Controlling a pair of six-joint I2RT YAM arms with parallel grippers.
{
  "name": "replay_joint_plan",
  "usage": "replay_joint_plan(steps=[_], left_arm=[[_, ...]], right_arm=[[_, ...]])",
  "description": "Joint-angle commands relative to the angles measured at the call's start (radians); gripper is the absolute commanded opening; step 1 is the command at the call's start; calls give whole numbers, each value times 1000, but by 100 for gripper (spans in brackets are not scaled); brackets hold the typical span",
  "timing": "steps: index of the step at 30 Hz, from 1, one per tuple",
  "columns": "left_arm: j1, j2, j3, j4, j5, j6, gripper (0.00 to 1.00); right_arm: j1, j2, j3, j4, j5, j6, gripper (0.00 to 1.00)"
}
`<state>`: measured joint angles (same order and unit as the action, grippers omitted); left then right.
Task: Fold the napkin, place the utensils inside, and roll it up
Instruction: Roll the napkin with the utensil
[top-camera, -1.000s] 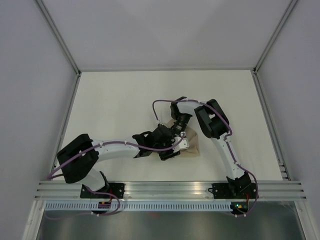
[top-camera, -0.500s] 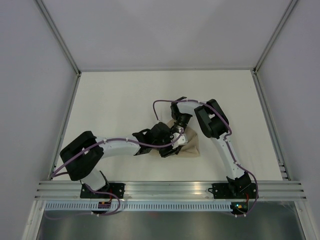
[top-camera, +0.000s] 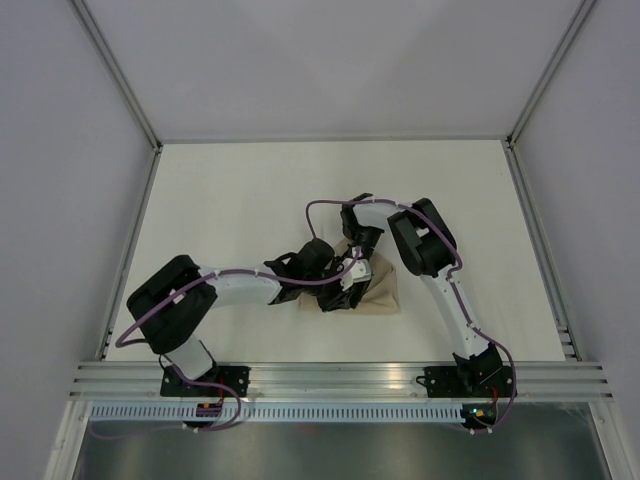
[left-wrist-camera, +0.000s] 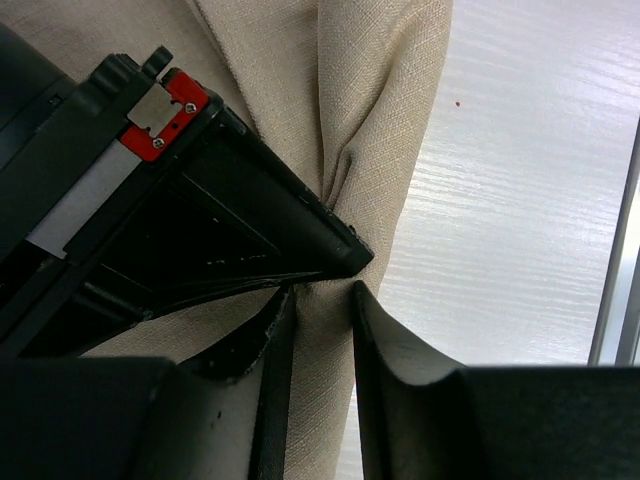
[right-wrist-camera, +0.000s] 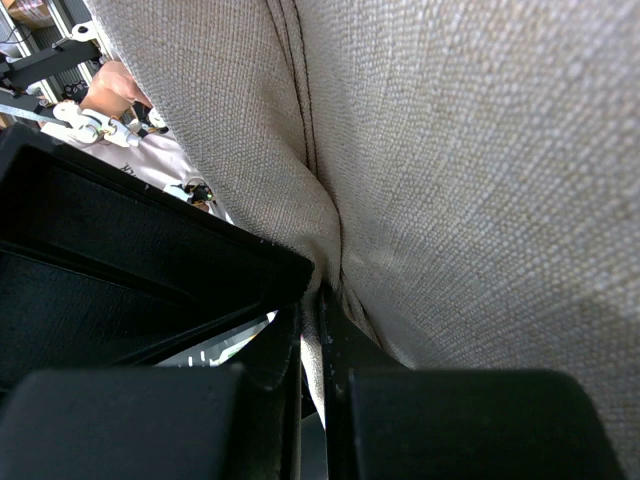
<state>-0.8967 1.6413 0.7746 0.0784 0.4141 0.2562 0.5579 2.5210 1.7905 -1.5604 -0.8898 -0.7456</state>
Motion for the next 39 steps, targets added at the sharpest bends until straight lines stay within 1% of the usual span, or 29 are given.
replay_joint_plan(steps=[1, 5, 8, 10, 14, 15, 17, 18, 21, 24, 29, 31, 32, 33, 34, 36, 37, 38, 39], left_arm=[[18, 54, 12, -9, 25, -32, 20], [35, 86, 20, -20, 48, -38, 11], [47, 107, 49, -40, 89, -51, 6], [58, 124, 57, -45, 110, -55, 2], [97, 161, 87, -71, 199, -75, 2], [100, 169, 98, -72, 210, -75, 2], [111, 186, 107, -72, 235, -77, 2], [113, 192, 110, -101, 239, -78, 2], [128, 212, 120, -103, 264, -94, 2], [146, 235, 135, -112, 288, -100, 2], [171, 270, 158, -124, 321, -110, 2], [176, 284, 164, -137, 328, -117, 2], [177, 287, 170, -143, 330, -117, 2], [177, 290, 172, -146, 331, -117, 2], [179, 293, 173, -146, 336, -115, 2], [188, 308, 181, -146, 342, -123, 2], [193, 313, 184, -144, 351, -129, 2], [197, 318, 184, -144, 350, -132, 2], [200, 322, 183, -144, 345, -132, 2]], right_arm=[[-7, 73, 13, 244, 210, -18, 0], [-10, 56, 10, 244, 190, -9, 1], [-18, 41, 6, 256, 170, 5, 3], [-27, 29, -6, 273, 152, 26, 13], [-46, -23, -20, 301, 111, 49, 28], [-49, -34, -22, 301, 98, 49, 34], [-65, -66, -22, 315, 78, 72, 39], [-72, -79, -23, 321, 74, 77, 43], [-98, -128, -32, 364, 71, 117, 48], [-139, -175, -54, 425, 66, 178, 50], [-242, -266, -112, 591, 75, 303, 51], [-295, -306, -169, 684, 87, 347, 51], [-312, -356, -190, 715, 100, 359, 50], [-328, -385, -241, 750, 138, 388, 50], [-352, -415, -265, 817, 164, 397, 50], [-371, -507, -337, 862, 196, 369, 48], [-374, -540, -370, 913, 245, 359, 47], [-377, -617, -405, 943, 262, 348, 44], [-375, -657, -480, 971, 276, 333, 43]])
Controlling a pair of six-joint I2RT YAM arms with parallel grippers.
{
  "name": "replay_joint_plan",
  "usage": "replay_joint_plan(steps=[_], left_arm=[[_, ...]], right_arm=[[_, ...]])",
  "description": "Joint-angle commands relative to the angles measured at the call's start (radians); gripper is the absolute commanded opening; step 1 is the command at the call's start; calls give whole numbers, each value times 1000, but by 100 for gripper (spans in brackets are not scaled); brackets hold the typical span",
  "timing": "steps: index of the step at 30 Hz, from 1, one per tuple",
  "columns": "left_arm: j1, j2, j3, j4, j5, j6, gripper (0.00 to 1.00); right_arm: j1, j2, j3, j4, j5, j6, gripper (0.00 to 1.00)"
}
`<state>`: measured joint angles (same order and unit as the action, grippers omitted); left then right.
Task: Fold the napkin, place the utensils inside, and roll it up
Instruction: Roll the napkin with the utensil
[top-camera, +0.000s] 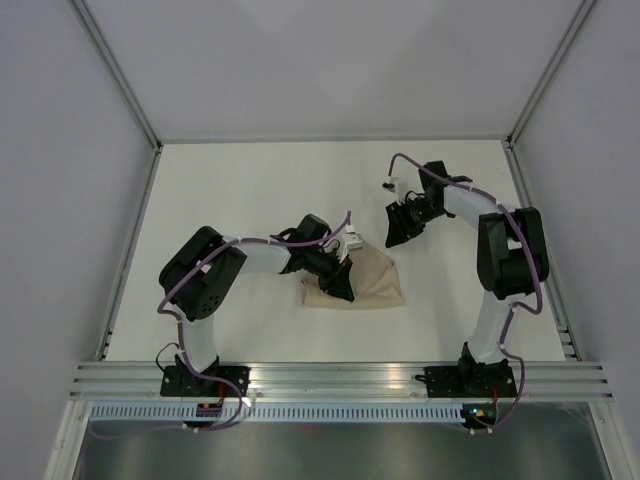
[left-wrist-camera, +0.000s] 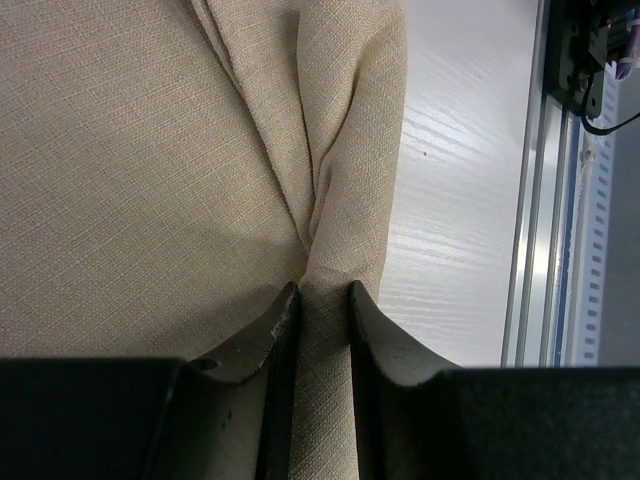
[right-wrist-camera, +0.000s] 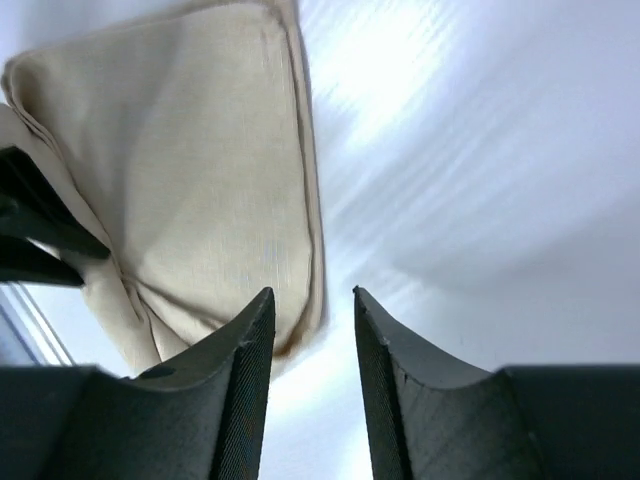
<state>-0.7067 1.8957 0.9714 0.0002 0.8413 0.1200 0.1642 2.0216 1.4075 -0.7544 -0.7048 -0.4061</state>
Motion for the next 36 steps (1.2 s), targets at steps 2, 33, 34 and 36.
replay_joint_plan(steps=[2, 33, 34, 36], left_arm=[[19, 78, -19, -62, -87, -6, 2], [75, 181, -76, 54, -186, -166, 2], [76, 183, -74, 52, -191, -168, 2], [78, 183, -74, 50, -194, -171, 2]], right_arm=[[32, -279, -177, 255, 148, -65, 39], [757, -848, -949, 710, 556, -370, 37], [771, -841, -955, 731, 576, -370, 38], [790, -815, -961, 773, 619, -359, 39]])
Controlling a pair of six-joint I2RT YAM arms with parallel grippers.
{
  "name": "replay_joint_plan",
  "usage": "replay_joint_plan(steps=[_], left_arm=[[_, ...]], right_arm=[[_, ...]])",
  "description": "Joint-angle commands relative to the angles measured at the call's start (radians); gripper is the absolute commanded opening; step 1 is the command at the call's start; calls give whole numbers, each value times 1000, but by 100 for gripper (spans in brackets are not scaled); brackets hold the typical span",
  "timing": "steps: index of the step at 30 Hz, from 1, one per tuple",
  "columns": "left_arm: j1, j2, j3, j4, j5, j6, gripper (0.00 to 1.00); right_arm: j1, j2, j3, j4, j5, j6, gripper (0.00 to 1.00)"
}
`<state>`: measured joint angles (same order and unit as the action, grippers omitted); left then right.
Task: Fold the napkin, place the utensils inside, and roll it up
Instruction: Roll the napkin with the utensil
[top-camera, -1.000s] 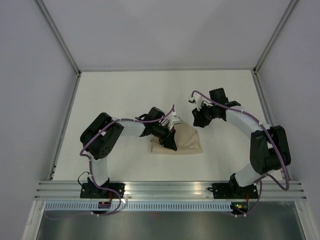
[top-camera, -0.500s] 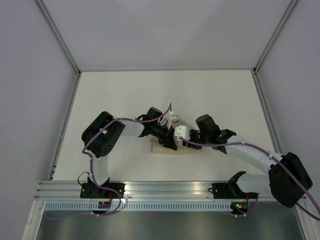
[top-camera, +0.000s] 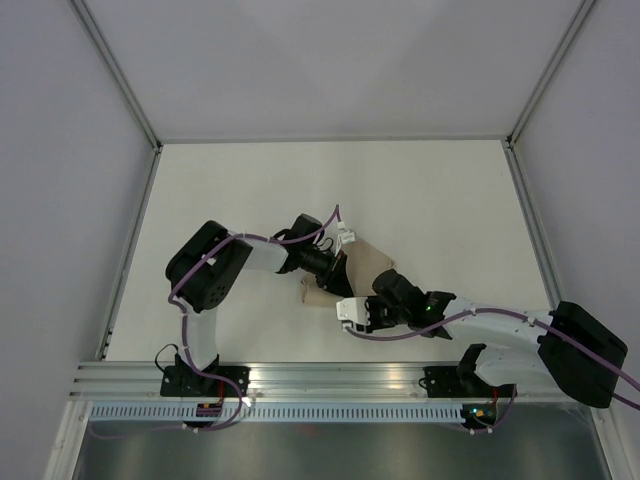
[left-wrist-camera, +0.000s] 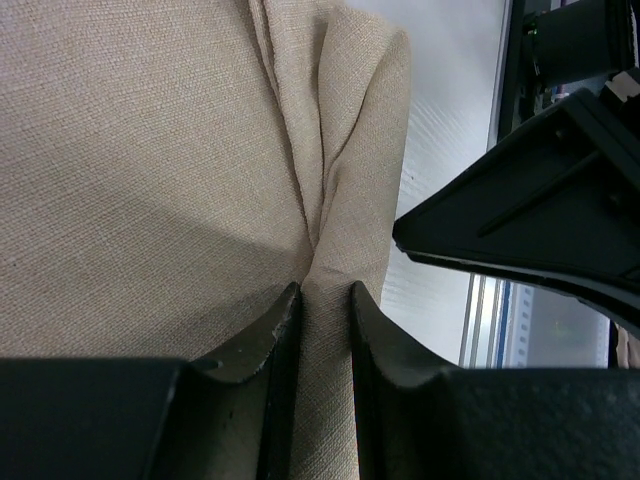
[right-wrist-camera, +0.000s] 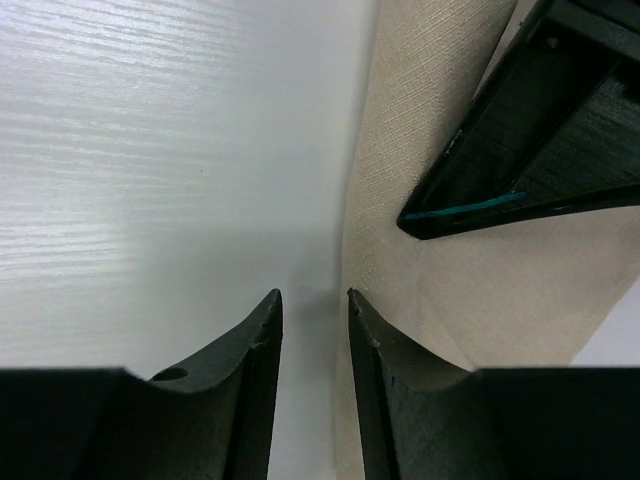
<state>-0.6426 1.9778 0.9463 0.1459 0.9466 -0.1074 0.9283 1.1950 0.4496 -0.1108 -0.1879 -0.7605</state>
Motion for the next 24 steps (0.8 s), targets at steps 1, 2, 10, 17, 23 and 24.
replay_joint_plan(steps=[1, 2, 10, 17, 23, 24], left_arm=[[14, 102, -49, -95, -301, 55, 2], [14, 101, -50, -95, -301, 55, 2], [21, 105, -44, -103, -296, 49, 2], [24, 112, -38, -109, -289, 49, 2], [26, 116, -35, -114, -281, 49, 2], [27, 118, -34, -114, -282, 49, 2]], right_arm=[[30, 20, -2, 140, 114, -2, 39], [33, 32, -3, 155, 129, 4, 40], [87, 14, -72, 253, 243, -16, 47], [125, 29, -146, 374, 330, -49, 49], [190, 46, -222, 509, 448, -100, 48], [196, 48, -227, 510, 450, -106, 48]])
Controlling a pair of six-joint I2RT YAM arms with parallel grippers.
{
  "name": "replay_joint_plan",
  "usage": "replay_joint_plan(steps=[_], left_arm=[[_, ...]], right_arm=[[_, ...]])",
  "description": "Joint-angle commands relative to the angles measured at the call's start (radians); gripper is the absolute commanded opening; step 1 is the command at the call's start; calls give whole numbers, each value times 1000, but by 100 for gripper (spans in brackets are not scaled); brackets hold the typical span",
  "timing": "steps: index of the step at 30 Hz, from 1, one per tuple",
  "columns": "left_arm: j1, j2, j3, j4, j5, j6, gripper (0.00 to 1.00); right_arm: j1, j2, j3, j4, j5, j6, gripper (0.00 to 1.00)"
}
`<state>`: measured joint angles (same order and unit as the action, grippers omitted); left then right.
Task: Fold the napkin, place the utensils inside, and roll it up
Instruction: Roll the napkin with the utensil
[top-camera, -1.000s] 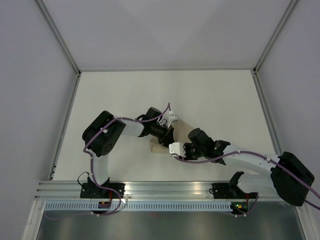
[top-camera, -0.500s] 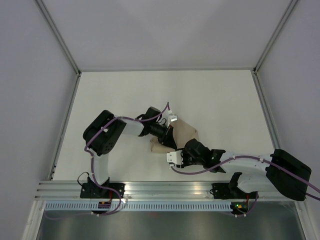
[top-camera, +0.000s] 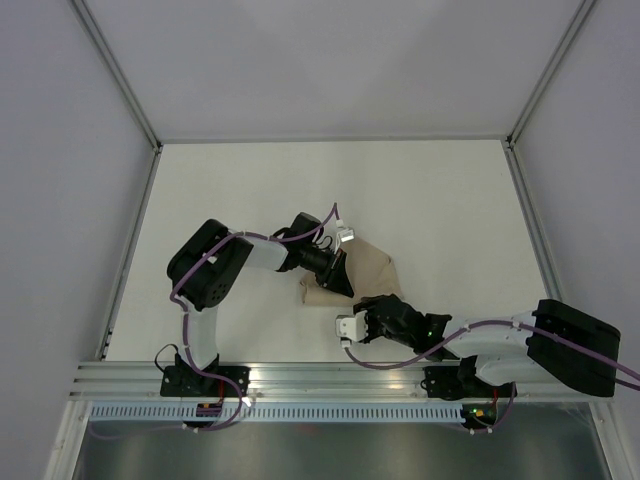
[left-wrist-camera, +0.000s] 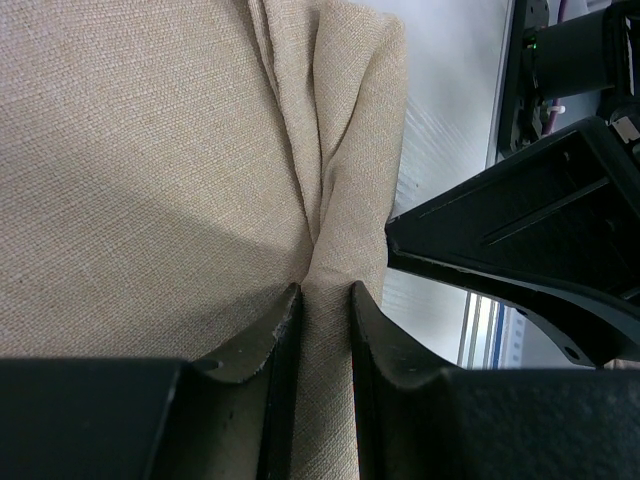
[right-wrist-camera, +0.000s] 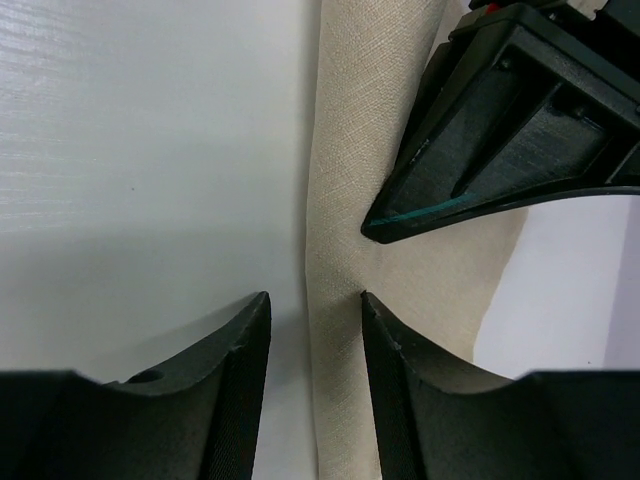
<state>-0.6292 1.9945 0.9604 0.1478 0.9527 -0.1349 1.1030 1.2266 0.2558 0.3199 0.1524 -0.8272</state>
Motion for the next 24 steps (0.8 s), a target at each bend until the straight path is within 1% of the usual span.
replay_joint_plan(steps=[1, 2, 5, 7, 11, 12, 14, 16, 17, 20, 24], left_arm=[[13, 101, -48, -116, -290, 75, 2], [13, 102, -48, -117, -289, 75, 2], [13, 105, -43, -120, -290, 75, 2], [13, 107, -43, -125, -290, 75, 2], [13, 110, -40, -126, -290, 75, 2], [14, 110, -38, -128, -292, 74, 2], [14, 110, -40, -131, -293, 73, 2], [14, 107, -40, -131, -295, 73, 2], [13, 105, -41, -131, -295, 73, 2], [13, 102, -43, -132, -296, 72, 2], [13, 102, -43, -132, -296, 72, 2]], right_arm=[[24, 19, -38, 84, 116, -39, 48], [29, 22, -44, 114, 131, -41, 48], [38, 22, -50, 132, 142, -50, 49], [43, 13, -56, 133, 138, -56, 51], [49, 13, -44, 145, 153, -62, 53], [49, 1, -32, 130, 133, -53, 55], [40, -68, -23, 46, 78, -61, 57], [28, -117, 5, -28, -29, -59, 62], [11, -131, 20, -107, -57, -59, 62], [-15, -111, 45, -145, -122, -72, 62], [-23, -93, 39, -119, -123, -82, 63]])
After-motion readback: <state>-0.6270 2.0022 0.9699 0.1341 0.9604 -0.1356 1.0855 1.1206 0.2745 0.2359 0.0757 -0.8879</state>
